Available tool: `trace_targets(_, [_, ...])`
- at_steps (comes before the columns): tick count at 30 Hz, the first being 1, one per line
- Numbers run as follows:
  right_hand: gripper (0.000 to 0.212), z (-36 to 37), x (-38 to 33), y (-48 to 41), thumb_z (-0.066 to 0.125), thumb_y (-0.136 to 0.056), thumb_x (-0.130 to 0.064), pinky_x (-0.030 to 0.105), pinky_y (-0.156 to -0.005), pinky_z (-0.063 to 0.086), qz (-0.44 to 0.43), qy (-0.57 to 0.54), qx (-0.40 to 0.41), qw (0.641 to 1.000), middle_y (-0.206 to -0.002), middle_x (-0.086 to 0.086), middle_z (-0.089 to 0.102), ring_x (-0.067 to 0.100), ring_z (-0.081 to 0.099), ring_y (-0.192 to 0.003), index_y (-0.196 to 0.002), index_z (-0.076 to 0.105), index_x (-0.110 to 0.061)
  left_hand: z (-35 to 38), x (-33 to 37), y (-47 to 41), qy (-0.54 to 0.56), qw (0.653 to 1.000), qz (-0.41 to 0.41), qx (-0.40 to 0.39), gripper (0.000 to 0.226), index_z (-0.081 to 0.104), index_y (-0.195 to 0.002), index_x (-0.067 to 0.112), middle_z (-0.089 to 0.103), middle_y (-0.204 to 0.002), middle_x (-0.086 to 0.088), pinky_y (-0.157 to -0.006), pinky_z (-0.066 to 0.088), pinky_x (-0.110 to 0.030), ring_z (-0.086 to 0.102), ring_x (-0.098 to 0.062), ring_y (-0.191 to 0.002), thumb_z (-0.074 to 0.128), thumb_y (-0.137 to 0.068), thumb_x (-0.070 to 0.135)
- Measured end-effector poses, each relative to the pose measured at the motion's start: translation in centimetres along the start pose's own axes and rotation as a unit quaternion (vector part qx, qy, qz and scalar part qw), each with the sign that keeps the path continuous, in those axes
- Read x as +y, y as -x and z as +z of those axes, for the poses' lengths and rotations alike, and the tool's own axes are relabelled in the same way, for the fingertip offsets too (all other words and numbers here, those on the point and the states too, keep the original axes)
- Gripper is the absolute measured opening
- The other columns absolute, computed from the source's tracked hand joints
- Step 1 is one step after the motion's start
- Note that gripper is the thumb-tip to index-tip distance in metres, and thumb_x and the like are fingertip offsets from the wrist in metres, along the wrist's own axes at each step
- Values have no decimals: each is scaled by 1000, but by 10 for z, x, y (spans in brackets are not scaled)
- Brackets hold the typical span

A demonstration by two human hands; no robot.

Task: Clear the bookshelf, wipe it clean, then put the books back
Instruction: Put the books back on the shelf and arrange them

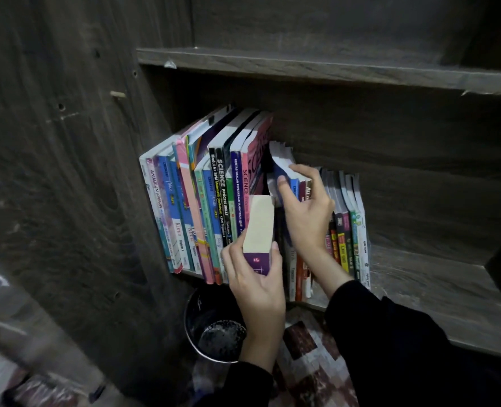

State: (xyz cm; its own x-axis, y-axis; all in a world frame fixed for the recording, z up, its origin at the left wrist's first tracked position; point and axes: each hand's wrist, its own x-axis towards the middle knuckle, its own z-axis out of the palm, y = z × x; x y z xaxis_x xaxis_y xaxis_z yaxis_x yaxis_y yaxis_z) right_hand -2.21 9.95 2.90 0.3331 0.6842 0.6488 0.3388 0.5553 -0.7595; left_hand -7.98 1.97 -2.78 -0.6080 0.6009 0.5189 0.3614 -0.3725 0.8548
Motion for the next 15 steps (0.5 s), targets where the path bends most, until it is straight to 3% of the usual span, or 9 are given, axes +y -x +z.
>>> trace_targets(3, [13, 4, -6, -2, 69, -87, -15, 24, -53, 45, 20, -39, 25, 999, -66, -11, 58, -1, 53, -57, -96, 62, -22, -7, 4, -3, 18, 1000, 12, -5, 39, 57, -114, 0, 51, -104, 0, -85, 40, -3, 49, 10, -100, 75, -80, 8])
trace_targets(6, [13, 7, -6, -4, 69, -86, -15, 18, -55, 45, 29, -57, 33, 997, -69, -13, 59, -5, 54, -59, -95, 62, -21, -14, 13, -5, 21, 999, 26, -11, 39, 58, -113, -1, 51, -102, -1, -79, 38, 2, 47, 18, -101, 74, -80, 11])
trace_targets(9, [13, 16, -9, -3, 70, -86, -15, 20, -55, 48, 39, -69, 41, 996, -71, -14, 61, -5, 56, -61, -94, 62, -22, -26, 25, -6, 9, 999, 32, 1, 42, 57, -113, 10, 50, -101, 5, -73, 37, 4, 48, 17, -96, 68, -80, 32])
trace_targets(12, [12, 23, -11, -1, 70, -86, -17, 25, -56, 48, 45, -77, 38, 995, -70, -13, 61, -3, 56, -61, -93, 62, -22, -38, 32, -10, -17, 998, 58, 0, 43, 56, -113, 12, 51, -101, 7, -79, 35, 4, 47, 8, -93, 62, -80, 38])
trace_targets(15, [11, 23, -12, -2, 71, -85, -18, 20, -57, 46, 49, -79, 47, 995, -69, -14, 60, -5, 53, -60, -93, 64, -20, -48, 36, -9, -20, 997, 68, -3, 45, 58, -113, 7, 52, -102, 5, -80, 33, 6, 47, 8, -95, 62, -80, 37])
